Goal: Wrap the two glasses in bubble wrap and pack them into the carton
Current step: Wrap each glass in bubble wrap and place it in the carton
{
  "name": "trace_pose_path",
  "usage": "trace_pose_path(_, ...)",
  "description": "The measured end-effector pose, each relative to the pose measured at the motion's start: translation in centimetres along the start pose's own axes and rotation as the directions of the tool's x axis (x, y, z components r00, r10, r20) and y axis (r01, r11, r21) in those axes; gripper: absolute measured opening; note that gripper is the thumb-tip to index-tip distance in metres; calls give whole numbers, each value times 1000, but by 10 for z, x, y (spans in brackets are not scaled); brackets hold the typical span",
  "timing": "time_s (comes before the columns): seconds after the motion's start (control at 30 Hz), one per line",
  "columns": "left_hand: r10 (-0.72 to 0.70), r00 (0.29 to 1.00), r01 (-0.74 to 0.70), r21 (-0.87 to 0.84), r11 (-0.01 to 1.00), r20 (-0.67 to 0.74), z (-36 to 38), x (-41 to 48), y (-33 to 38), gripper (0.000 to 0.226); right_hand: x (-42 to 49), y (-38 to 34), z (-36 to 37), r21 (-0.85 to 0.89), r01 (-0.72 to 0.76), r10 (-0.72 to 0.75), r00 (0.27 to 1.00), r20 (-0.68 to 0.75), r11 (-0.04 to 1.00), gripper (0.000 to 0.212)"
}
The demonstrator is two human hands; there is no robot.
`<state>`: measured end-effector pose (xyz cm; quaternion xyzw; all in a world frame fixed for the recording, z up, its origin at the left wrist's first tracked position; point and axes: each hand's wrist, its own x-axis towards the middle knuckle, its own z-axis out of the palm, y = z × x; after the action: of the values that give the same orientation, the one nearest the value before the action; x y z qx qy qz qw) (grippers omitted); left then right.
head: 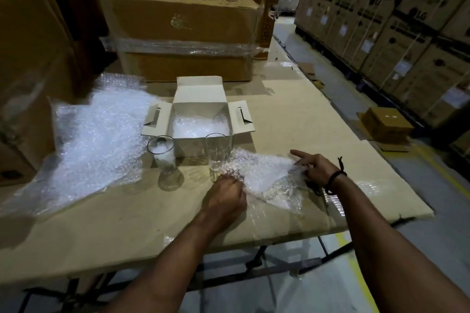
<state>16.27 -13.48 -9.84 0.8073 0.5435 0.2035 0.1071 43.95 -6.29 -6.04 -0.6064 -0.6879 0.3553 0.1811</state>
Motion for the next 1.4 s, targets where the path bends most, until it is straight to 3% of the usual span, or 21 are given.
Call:
trace_pose_path(0.07,-1,1000,1,2,1000,-28,1,0,1,18,-3,-1,-9,-21,8,-10,997,-78,1000,61)
trace_pose_path(0.17,7,995,-7,4,1000,-103,3,0,0,9,-7,-8,-11,194,56,9,948,-319,979,62)
trace_pose_path(0.23,-20,987,17,-21,1000,-159,4,-1,-2,11,-5,-13,-6,340,88,56,918,-392,936,51)
trace_pose_path(0.27,-33,984,28,-33,999,-175,4,-2,-2,14,-5,-17,0,326,85,49,923,-382,942,43)
trace_pose_path(0.33,-36,975,29,-35,999,-220,1,-5,1,18,-5,-25,17,113,71,-41,968,-247,991,25)
trace_pose_path(0.37,-32,970,28,-23,999,-242,-1,-7,2,16,-6,-27,28,-55,67,-73,989,-125,996,27)
trace_pose_path(0.43,-12,958,14,4,1000,-287,-5,-8,5,9,-6,-26,46,-409,89,-69,996,62,908,48)
trace_pose_path(0.5,24,947,-21,13,1000,-321,-6,-10,5,14,-7,-21,56,-564,97,-29,991,129,820,56)
trace_pose_path(0.67,157,959,-131,121,984,-235,-4,-12,4,54,-7,-17,45,-556,93,-78,996,50,826,57)
trace_pose_path(0.77,106,992,-93,188,978,-61,-3,-9,5,45,-5,-22,43,-613,85,6,990,144,786,55)
trace_pose_path(0.83,44,999,-40,171,985,-20,0,-8,5,39,-4,-21,45,-615,74,42,984,172,785,52)
trace_pose_path(0.97,56,995,-43,160,986,-77,4,-7,4,33,2,-24,45,-487,-10,-86,981,-175,873,48)
trace_pose_path(1.1,35,995,-20,152,988,-98,5,-8,2,32,10,-41,44,-574,-252,182,967,-177,779,61)
trace_pose_path(1.2,21,994,-3,161,987,-109,7,-7,1,31,14,-50,41,-477,-322,243,945,-220,818,37)
trace_pose_path(1.3,8,994,9,155,988,-110,7,-7,1,35,13,-60,37,-483,-259,91,935,-344,837,11)
trace_pose_path(1.4,25,989,-5,131,991,-147,6,-9,2,36,3,-62,39,-613,-64,-219,901,-374,787,15)
